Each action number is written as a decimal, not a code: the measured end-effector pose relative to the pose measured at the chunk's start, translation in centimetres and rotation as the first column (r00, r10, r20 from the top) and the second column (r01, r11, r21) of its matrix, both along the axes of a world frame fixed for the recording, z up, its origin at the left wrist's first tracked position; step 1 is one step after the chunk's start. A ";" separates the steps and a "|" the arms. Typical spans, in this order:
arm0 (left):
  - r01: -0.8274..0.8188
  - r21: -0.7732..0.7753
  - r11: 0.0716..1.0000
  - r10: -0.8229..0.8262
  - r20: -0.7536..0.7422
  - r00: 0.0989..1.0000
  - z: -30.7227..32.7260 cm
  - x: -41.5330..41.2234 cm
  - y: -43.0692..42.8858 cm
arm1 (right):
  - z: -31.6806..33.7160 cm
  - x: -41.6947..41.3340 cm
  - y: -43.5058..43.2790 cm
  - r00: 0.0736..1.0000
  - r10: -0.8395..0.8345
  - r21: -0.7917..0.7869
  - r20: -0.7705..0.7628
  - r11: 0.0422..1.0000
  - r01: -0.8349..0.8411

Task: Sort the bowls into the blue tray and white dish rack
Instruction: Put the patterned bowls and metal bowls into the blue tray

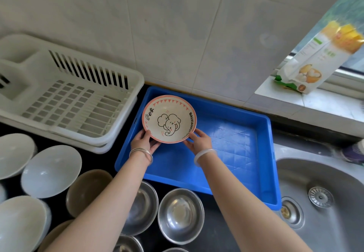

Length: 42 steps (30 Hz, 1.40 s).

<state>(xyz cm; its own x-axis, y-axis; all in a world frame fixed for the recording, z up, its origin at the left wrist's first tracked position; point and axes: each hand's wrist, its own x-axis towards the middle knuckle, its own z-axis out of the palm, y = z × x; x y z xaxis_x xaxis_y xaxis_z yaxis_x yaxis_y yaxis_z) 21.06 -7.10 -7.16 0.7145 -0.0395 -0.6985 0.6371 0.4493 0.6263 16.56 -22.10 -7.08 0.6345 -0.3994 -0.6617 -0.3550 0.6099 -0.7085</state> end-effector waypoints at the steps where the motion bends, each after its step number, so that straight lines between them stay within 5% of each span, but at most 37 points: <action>1: -0.001 -0.001 1.000 0.001 0.001 1.000 0.1 -0.1 0.0 | 0.1 -0.1 0.0 1.000 0.017 0.002 0.007 1.000 -0.017; 8: 0.039 0.036 0.999 -0.039 -0.013 0.999 1.6 -2.6 -0.3 | 1.2 -2.2 0.3 0.983 0.166 -0.132 -0.072 0.976 -0.175; 17: 0.358 0.110 0.927 -0.364 0.037 0.931 5.8 -12.7 -3.8 | 5.2 -12.8 -2.5 0.987 0.154 -0.292 -0.054 0.942 -0.163; 22: 0.648 0.084 0.757 -0.650 -0.006 0.760 7.7 -20.4 -8.7 | 6.4 -22.9 -6.2 0.978 0.098 -0.488 -0.184 0.855 -0.177; 28: 0.877 0.139 0.461 -0.879 -0.064 0.472 7.0 -28.4 -13.2 | 6.8 -34.6 -10.0 0.932 -0.163 -0.794 -0.324 0.583 -0.174; 34: 0.951 0.139 0.276 -0.944 -0.150 0.295 5.2 -33.3 -15.2 | 5.1 -42.1 -11.4 0.838 -0.275 -0.773 -0.471 0.586 -0.242; 38: 0.963 0.094 0.254 -0.940 -0.209 0.269 4.0 -34.9 -15.5 | 3.8 -44.8 -11.2 0.803 -0.349 -0.725 -0.483 0.674 -0.144; 42: 0.926 0.065 0.372 -0.905 -0.195 0.378 4.0 -35.5 -15.6 | 3.6 -45.7 -11.2 0.800 -0.382 -0.735 -0.462 0.670 -0.105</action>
<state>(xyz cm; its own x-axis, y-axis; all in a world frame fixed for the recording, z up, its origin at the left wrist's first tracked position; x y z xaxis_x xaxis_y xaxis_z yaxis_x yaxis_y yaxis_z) -14.43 -22.75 -3.16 0.2237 -0.5180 -0.8256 0.6651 -0.5381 0.5178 -29.11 -33.30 -3.49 0.1591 -0.9312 -0.3279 -0.7665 0.0928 -0.6355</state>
